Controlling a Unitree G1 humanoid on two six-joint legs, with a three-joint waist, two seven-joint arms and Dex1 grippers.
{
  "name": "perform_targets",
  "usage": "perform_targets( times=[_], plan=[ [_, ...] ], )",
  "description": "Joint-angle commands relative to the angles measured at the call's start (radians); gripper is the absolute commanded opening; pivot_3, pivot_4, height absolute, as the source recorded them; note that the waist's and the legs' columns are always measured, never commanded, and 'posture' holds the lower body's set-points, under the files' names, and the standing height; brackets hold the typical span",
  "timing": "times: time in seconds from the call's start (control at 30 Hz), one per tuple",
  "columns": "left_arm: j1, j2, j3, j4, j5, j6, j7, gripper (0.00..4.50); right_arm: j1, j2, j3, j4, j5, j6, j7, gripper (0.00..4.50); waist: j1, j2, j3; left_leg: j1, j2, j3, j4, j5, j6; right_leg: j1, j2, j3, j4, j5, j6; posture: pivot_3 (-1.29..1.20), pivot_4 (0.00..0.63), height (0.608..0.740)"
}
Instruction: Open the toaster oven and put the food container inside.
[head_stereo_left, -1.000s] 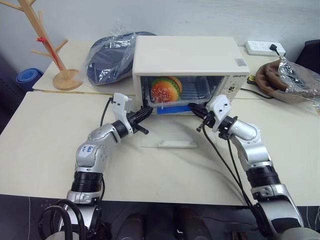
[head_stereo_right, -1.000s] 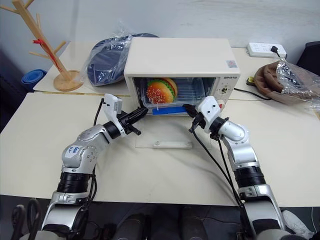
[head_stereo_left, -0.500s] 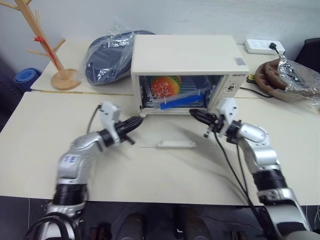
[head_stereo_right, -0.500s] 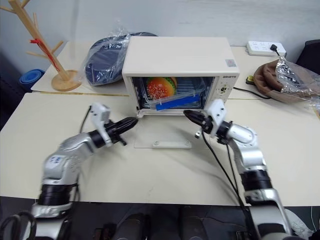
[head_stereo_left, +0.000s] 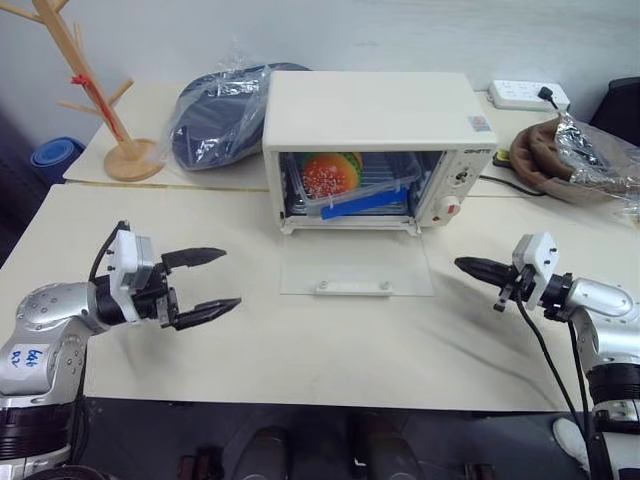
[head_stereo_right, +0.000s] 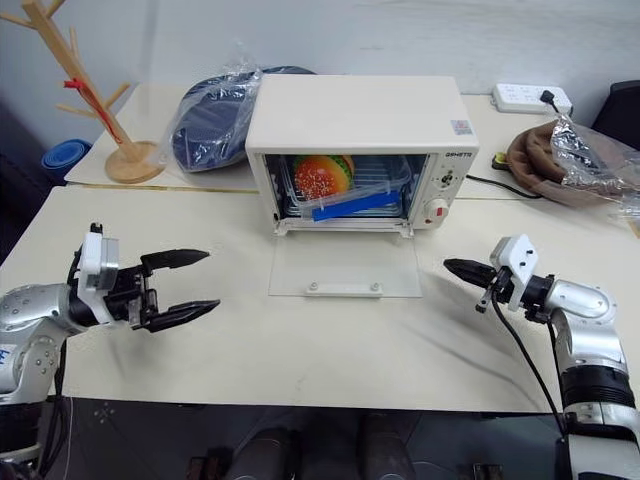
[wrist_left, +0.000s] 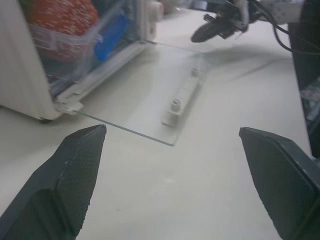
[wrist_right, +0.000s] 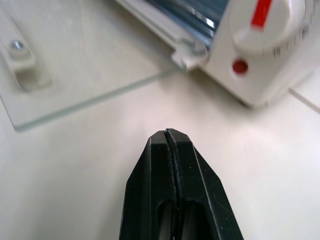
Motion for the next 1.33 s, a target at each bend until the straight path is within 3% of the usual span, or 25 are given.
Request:
perform_targets(
  times=[0.03,0.23,0.43,0.73,0.9,1.03,1.17,1.33],
  plan=[
    [-0.006,0.003,-0.007,-0.04,-0.031,0.013,-0.001,4.46,-0.008,0.045,0.017,0.055,-0.017,-0.081,0.036,0.0,-0.002,0.0,0.0,0.0,0.0,0.0,0.0,0.0,0.0,0.0,0.0,0.0,0.0,0.0,0.0,0.0,0.15,0.74],
    [-0.064,-0.027,0.062,-0.012,-0.115,0.084,0.089,4.46,0.02,0.138,0.016,-0.101,0.077,-0.021,0.084,0.0,-0.019,0.0,0.0,0.0,0.001,-0.001,0.0,0.0,-0.001,0.0,0.0,-0.001,0.002,0.0,0.0,0.0,0.15,0.74],
    [-0.099,-0.081,0.154,-0.004,-0.179,0.113,0.222,4.46,0.021,0.192,-0.051,-0.321,0.196,0.132,-0.025,0.0,-0.017,0.001,0.0,0.0,0.001,-0.002,0.001,0.002,-0.004,-0.001,0.001,-0.001,0.007,0.0,0.0,0.0,0.15,0.74],
    [-0.03,-0.085,0.126,-0.022,-0.041,0.014,0.298,4.46,-0.058,0.222,-0.09,-0.456,0.306,0.307,-0.135,0.0,-0.017,0.001,0.0,-0.001,0.001,-0.002,0.0,0.003,-0.006,-0.001,0.0,-0.001,0.003,0.0,0.0,0.0,0.15,0.74],
    [0.047,-0.065,0.106,0.002,0.07,-0.099,0.277,4.46,-0.035,0.162,-0.077,-0.513,0.302,0.358,-0.073,0.0,-0.016,0.001,0.0,-0.001,0.0,-0.002,0.0,0.002,-0.005,-0.001,0.0,-0.001,0.002,0.0,0.0,0.0,0.15,0.74],
    [0.153,-0.031,0.133,0.058,0.127,-0.188,0.22,4.5,0.098,0.079,-0.026,-0.587,0.248,0.245,0.116,1.15,-0.014,0.001,0.0,-0.001,0.001,-0.002,-0.002,-0.001,0.0,-0.001,0.0,-0.001,0.0,0.0,0.0,0.0,0.15,0.74],
    [0.247,-0.019,0.153,0.061,0.145,-0.245,0.19,4.5,0.209,0.047,-0.04,-0.538,0.216,0.128,0.218,2.43,-0.015,0.001,0.0,-0.001,0.0,-0.001,-0.002,-0.001,0.001,0.0,-0.001,0.0,-0.003,0.0,0.0,0.0,0.15,0.74],
    [0.33,-0.032,0.169,0.064,0.152,-0.301,0.176,4.5,0.291,0.061,-0.054,-0.498,0.184,0.014,0.224,3.98,-0.017,0.001,0.0,0.001,0.001,-0.002,-0.002,-0.002,0.002,0.001,-0.002,-0.001,-0.002,0.0,0.0,0.0,0.15,0.74]
  ],
)
